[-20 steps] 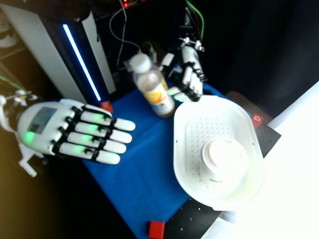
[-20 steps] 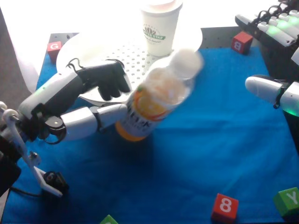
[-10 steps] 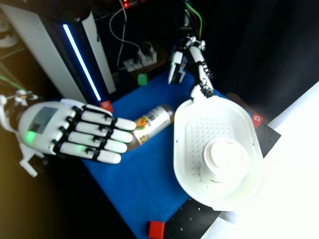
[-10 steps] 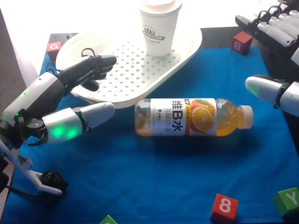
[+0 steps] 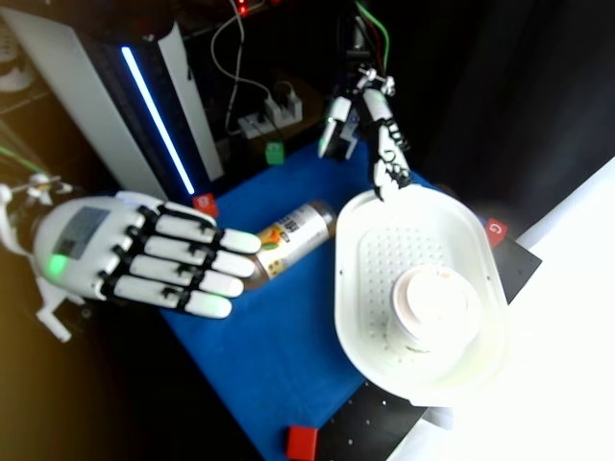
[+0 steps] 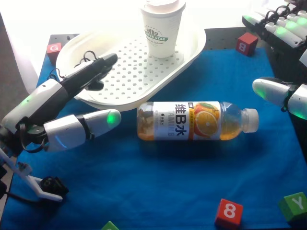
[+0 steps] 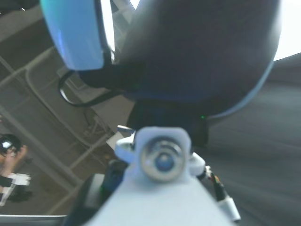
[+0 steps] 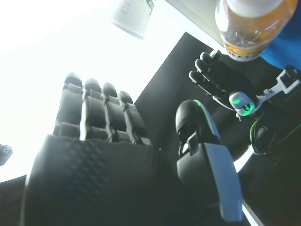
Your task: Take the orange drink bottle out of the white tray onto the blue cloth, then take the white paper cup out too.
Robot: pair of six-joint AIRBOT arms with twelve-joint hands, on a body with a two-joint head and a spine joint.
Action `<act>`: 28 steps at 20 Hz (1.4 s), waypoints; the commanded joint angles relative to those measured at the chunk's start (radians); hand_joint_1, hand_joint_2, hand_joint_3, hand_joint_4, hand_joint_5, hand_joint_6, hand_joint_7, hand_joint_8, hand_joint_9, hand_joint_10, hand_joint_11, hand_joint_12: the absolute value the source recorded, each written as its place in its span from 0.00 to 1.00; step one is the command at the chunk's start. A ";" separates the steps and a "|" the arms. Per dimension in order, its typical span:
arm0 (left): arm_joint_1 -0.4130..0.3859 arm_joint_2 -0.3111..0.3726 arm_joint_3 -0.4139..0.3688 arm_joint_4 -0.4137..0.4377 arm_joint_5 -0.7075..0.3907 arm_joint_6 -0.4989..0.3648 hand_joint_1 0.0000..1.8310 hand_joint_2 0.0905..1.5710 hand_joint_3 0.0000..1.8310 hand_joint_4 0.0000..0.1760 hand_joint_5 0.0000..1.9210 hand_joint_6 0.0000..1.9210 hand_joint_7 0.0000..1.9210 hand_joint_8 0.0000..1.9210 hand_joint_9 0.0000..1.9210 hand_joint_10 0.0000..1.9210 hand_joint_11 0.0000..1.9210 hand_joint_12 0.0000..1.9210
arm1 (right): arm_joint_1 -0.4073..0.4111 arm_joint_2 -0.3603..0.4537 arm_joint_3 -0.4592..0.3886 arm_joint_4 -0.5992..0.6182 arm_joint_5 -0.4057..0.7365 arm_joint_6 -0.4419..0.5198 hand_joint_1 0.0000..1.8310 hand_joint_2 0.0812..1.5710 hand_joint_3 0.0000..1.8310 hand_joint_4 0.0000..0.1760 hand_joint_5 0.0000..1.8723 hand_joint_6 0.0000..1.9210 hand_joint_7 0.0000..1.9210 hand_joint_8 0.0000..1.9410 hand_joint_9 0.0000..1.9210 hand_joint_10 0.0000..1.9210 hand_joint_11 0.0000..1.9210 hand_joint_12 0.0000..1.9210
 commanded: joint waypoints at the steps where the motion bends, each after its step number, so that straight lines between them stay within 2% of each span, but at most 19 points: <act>1: 0.006 0.008 -0.001 0.002 -0.050 0.032 0.34 0.69 0.00 0.60 0.05 0.00 0.05 0.00 0.04 0.04 0.00 0.30 | 0.002 0.005 -0.002 -0.003 0.123 -0.001 0.13 0.88 0.00 0.00 0.00 0.00 0.00 0.00 0.00 0.00 0.00 0.00; 2: 0.005 0.020 -0.010 -0.005 -0.048 0.063 0.35 0.70 0.00 0.81 0.03 0.00 0.02 0.00 0.01 0.02 0.00 0.15 | 0.002 0.005 -0.002 -0.003 0.123 -0.001 0.13 0.88 0.00 0.00 0.00 0.00 0.00 0.00 0.00 0.00 0.00 0.00; 5: 0.002 0.053 -0.028 -0.017 -0.050 0.129 0.32 0.70 0.00 0.90 0.00 0.00 0.00 0.00 0.00 0.00 0.00 0.01 | 0.002 0.010 0.001 -0.007 0.123 -0.002 0.15 0.87 0.00 0.00 0.00 0.00 0.00 0.00 0.00 0.00 0.00 0.00; 7: -0.016 0.075 -0.036 -0.016 -0.045 0.176 0.30 0.68 0.00 0.89 0.00 0.00 0.00 0.00 0.00 0.00 0.00 0.00 | 0.002 0.014 0.006 -0.013 0.123 -0.002 0.14 0.85 0.00 0.00 0.00 0.00 0.00 0.00 0.00 0.00 0.00 0.00; 8: -0.035 0.093 -0.042 -0.013 -0.031 0.219 0.29 0.67 0.00 0.98 0.00 0.00 0.00 0.00 0.00 0.00 0.00 0.00 | 0.007 0.015 0.014 -0.020 0.123 -0.002 0.15 0.84 0.00 0.00 0.00 0.00 0.00 0.00 0.00 0.00 0.00 0.00; 10: -0.061 0.111 -0.046 -0.002 -0.009 0.266 0.28 0.67 0.00 1.00 0.00 0.00 0.00 0.00 0.00 0.00 0.00 0.00 | 0.016 0.015 0.019 -0.025 0.123 -0.002 0.16 0.84 0.00 0.00 0.00 0.00 0.00 0.00 0.00 0.00 0.00 0.00; 11: -0.077 0.120 -0.049 0.008 0.001 0.291 0.12 0.72 0.01 0.81 0.00 0.00 0.00 0.00 0.00 0.00 0.00 0.00 | 0.022 0.015 0.022 -0.027 0.122 -0.002 0.16 0.84 0.00 0.00 0.00 0.00 0.00 0.00 0.00 0.00 0.00 0.00; 12: -0.105 0.135 -0.055 0.023 0.023 0.336 0.08 0.73 0.01 0.80 0.00 0.00 0.00 0.00 0.00 0.00 0.00 0.00 | 0.037 0.014 0.028 -0.035 0.122 -0.002 0.16 0.83 0.00 0.00 0.00 0.00 0.00 0.00 0.00 0.00 0.00 0.00; 15: -0.152 0.145 -0.059 0.059 0.061 0.387 0.10 0.72 0.00 0.86 0.00 0.00 0.00 0.00 0.00 0.00 0.00 0.00 | 0.104 -0.003 0.057 -0.072 0.055 -0.002 0.18 0.83 0.00 0.06 0.00 0.00 0.00 0.00 0.00 0.00 0.00 0.00; 16: -0.159 0.147 -0.059 0.066 0.059 0.389 0.12 0.73 0.00 0.84 0.00 0.00 0.00 0.00 0.00 0.00 0.00 0.00 | 0.153 -0.028 0.084 -0.101 -0.003 -0.002 0.18 0.82 0.00 0.00 0.00 0.00 0.00 0.00 0.00 0.00 0.00 0.00; 18: -0.159 0.151 -0.059 0.065 0.047 0.389 0.13 0.73 0.01 0.93 0.00 0.00 0.00 0.00 0.00 0.00 0.00 0.00 | 0.240 -0.074 0.132 -0.141 -0.092 -0.002 0.17 0.82 0.00 0.28 0.00 0.00 0.00 0.00 0.00 0.00 0.00 0.00; 19: -0.159 0.153 -0.059 0.064 0.042 0.390 0.13 0.73 0.01 0.93 0.00 0.00 0.00 0.00 0.00 0.00 0.00 0.00 | 0.275 -0.098 0.156 -0.159 -0.132 -0.002 0.17 0.82 0.00 0.28 0.00 0.00 0.00 0.00 0.00 0.00 0.00 0.00; 20: -0.159 0.154 -0.060 0.061 0.038 0.393 0.13 0.74 0.01 0.91 0.00 0.00 0.00 0.00 0.00 0.00 0.00 0.00 | 0.306 -0.125 0.183 -0.167 -0.164 -0.002 0.19 0.82 0.00 0.44 0.00 0.00 0.00 0.00 0.00 0.00 0.00 0.00; 22: -0.159 0.155 -0.060 0.063 0.037 0.396 0.14 0.75 0.01 0.76 0.00 0.00 0.00 0.00 0.00 0.00 0.00 0.00 | 0.356 -0.182 0.244 -0.173 -0.224 -0.002 0.25 0.80 0.00 0.42 0.00 0.00 0.00 0.00 0.00 0.00 0.00 0.00; 23: -0.159 0.156 -0.061 0.065 0.036 0.396 0.14 0.75 0.01 0.76 0.00 0.00 0.00 0.00 0.00 0.00 0.00 0.00 | 0.381 -0.214 0.277 -0.174 -0.254 -0.002 0.25 0.80 0.00 0.42 0.00 0.00 0.00 0.00 0.00 0.00 0.00 0.00; 24: -0.159 0.156 -0.063 0.066 0.035 0.396 0.14 0.75 0.01 0.66 0.00 0.00 0.00 0.00 0.00 0.00 0.00 0.00 | 0.402 -0.249 0.314 -0.175 -0.284 -0.002 0.27 0.79 0.00 0.11 0.00 0.00 0.00 0.00 0.00 0.00 0.00 0.00; 26: -0.159 0.156 -0.065 0.069 0.030 0.396 0.14 0.76 0.01 0.67 0.00 0.00 0.00 0.00 0.00 0.00 0.00 0.00 | 0.429 -0.298 0.366 -0.175 -0.330 -0.002 0.27 0.78 0.00 0.00 0.00 0.00 0.00 0.00 0.00 0.00 0.00 0.00; 27: -0.159 0.156 -0.065 0.071 0.029 0.396 0.13 0.76 0.01 0.74 0.00 0.00 0.00 0.00 0.00 0.00 0.00 0.00 | 0.441 -0.324 0.395 -0.175 -0.355 -0.002 0.28 0.77 0.00 0.00 0.00 0.00 0.00 0.00 0.00 0.00 0.00 0.00; 28: -0.160 0.156 -0.065 0.072 0.029 0.396 0.13 0.76 0.01 0.69 0.00 0.00 0.00 0.00 0.00 0.00 0.00 0.00 | 0.452 -0.348 0.420 -0.175 -0.373 -0.002 0.29 0.77 0.00 0.07 0.00 0.00 0.00 0.00 0.00 0.00 0.00 0.00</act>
